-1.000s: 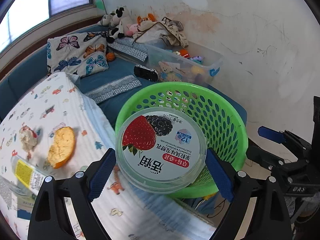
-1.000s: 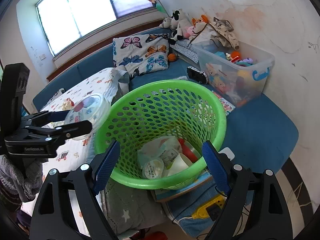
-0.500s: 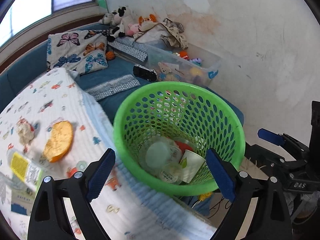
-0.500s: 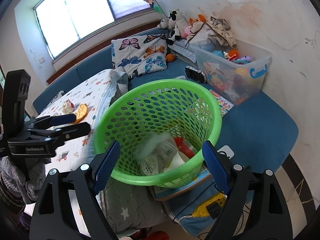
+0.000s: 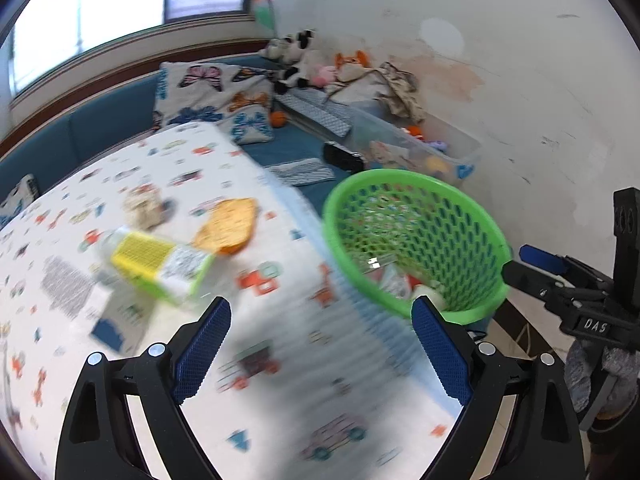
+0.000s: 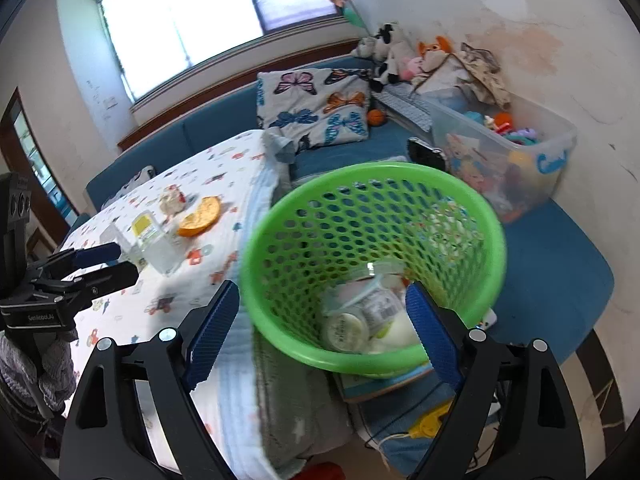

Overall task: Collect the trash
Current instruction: 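Return both tools to the table and grasp the white milk carton with the left tool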

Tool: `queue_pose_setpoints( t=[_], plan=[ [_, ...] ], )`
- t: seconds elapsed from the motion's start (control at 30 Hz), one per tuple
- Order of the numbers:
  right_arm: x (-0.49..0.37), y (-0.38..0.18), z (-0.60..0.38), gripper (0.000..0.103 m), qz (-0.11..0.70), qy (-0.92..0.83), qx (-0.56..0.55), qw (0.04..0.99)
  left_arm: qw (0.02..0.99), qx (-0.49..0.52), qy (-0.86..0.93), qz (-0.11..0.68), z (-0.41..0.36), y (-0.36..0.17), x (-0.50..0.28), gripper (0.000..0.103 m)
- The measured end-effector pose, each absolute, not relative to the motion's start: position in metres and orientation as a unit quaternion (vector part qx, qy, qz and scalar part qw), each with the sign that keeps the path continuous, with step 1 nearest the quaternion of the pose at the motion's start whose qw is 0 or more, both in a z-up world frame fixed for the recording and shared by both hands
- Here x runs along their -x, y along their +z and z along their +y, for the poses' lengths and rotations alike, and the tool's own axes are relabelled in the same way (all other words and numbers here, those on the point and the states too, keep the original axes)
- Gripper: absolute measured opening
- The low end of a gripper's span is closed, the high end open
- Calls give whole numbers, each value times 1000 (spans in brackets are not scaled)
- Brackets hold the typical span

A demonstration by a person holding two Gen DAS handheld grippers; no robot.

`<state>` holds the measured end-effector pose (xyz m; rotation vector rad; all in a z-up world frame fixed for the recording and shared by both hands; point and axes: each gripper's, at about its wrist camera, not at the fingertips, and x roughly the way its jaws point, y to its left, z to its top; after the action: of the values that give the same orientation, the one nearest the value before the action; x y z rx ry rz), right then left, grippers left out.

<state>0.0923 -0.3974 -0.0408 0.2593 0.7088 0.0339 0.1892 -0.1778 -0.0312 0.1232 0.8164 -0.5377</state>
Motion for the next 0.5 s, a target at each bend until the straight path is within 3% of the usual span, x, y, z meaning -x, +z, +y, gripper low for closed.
queue_pose_setpoints(
  t=[0.5],
  plan=[
    [-122, -37, -338, 85, 355, 80, -96, 927, 908, 35, -90, 407, -65, -24, -231, 89]
  ],
)
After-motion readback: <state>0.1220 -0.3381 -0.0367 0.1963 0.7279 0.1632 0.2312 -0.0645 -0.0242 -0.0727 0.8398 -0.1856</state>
